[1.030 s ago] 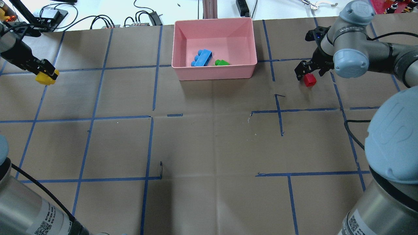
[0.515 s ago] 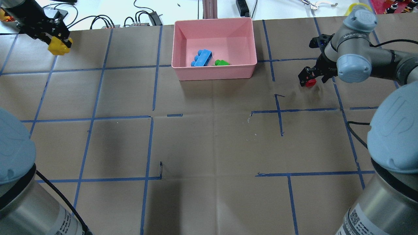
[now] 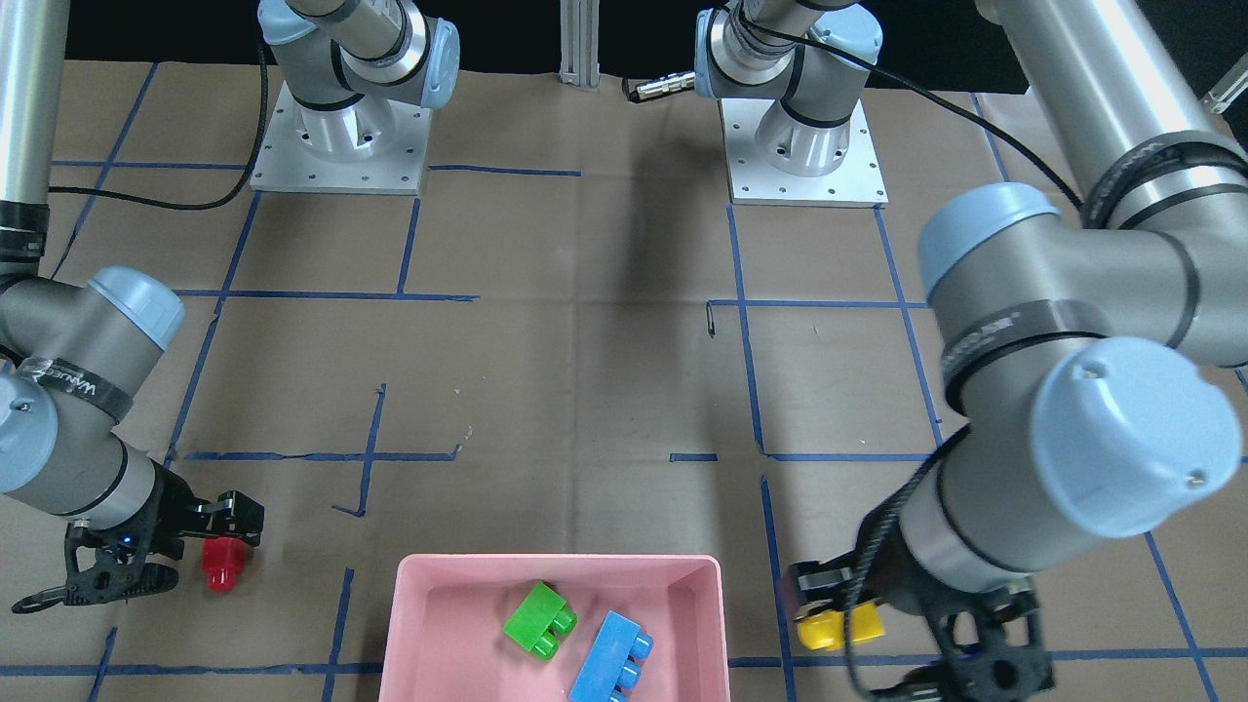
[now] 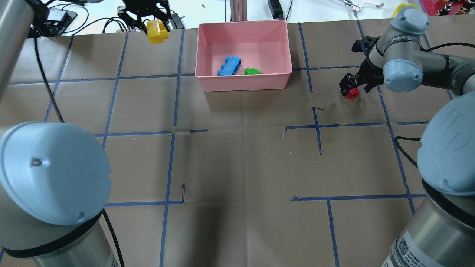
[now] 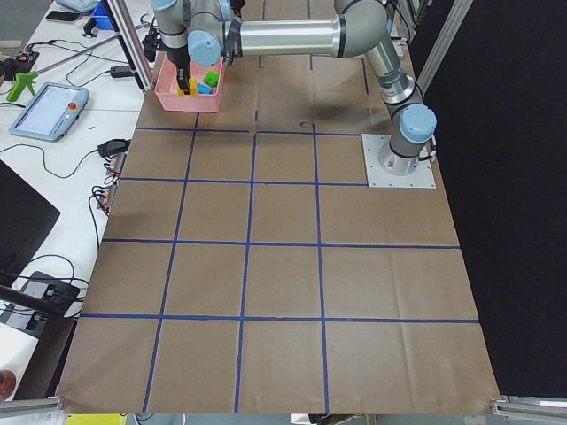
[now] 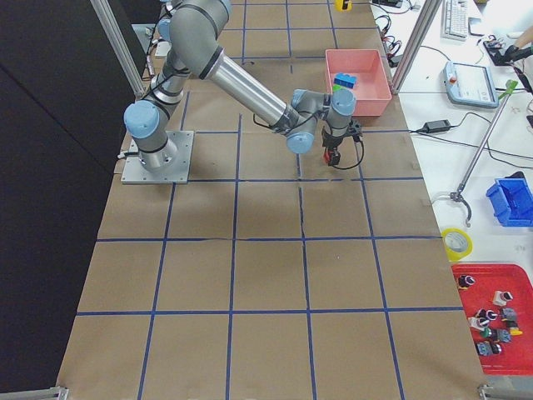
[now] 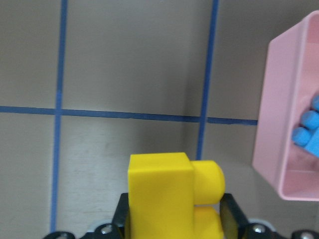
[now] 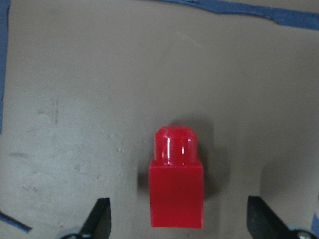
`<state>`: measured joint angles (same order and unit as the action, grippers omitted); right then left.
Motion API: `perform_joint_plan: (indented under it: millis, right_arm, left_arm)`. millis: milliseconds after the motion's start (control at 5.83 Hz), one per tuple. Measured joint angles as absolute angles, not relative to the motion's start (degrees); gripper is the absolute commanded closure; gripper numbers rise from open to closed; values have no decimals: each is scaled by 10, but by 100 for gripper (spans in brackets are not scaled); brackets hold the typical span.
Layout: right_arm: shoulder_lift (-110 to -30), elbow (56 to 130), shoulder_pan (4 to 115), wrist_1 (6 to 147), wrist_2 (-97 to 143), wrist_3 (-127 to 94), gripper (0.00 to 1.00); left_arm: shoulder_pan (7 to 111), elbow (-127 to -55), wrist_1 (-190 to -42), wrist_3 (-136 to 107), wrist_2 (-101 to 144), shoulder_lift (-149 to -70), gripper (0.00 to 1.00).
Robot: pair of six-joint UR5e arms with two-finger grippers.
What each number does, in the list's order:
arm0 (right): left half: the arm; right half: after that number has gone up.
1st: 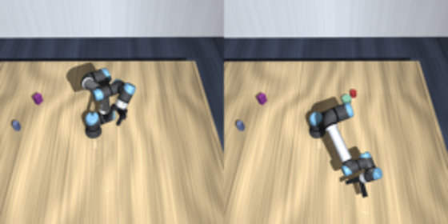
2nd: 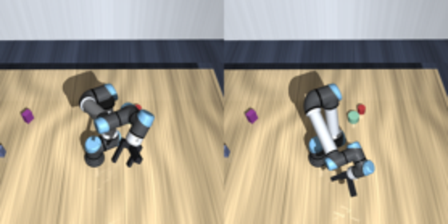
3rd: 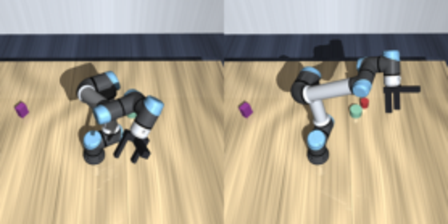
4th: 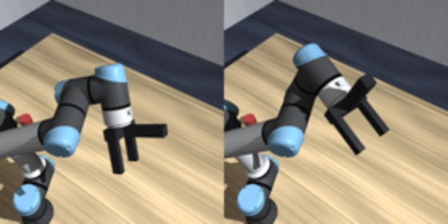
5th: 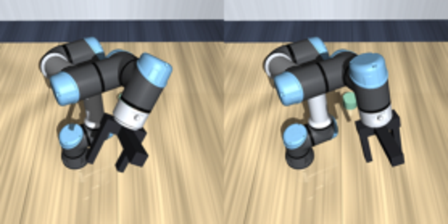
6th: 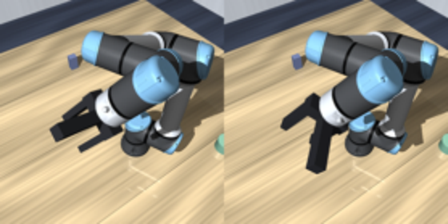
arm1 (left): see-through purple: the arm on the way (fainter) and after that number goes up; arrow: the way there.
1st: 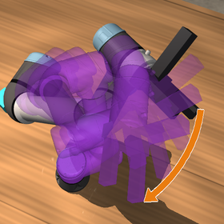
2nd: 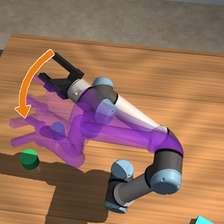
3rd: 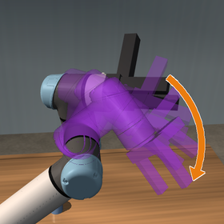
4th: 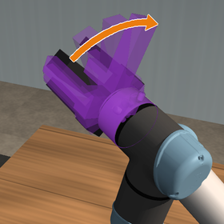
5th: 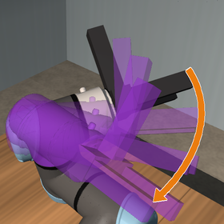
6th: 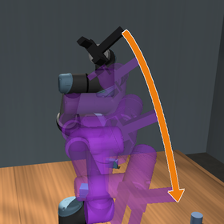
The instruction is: Put all blocks into box
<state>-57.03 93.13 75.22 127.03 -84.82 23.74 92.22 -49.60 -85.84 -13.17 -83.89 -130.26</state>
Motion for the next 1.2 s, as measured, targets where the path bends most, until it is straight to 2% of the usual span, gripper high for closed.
perform_joint_plan:
  millis: [172,343,515,687,1201]
  right_arm:
    - [-570,933,752,1271,-848,237,29]
    - [-569,936,752,1271,-847,238,48]
    - [-569,937,752,1271,-847,239,75]
    - [-570,936,753,1271,-848,239,91]
    - [-581,920,754,1266,-854,243,92]
  left_arm:
    - [960,-446,-846,-190,-836,-1356,87]
    - [984,-417,-822,-221,-837,-1400,81]
    - [995,-410,-802,-234,-840,-1424,27]
    - [1000,-409,-794,-239,-848,-1434,1]
    - [1001,-409,-789,-239,-863,-1418,0]
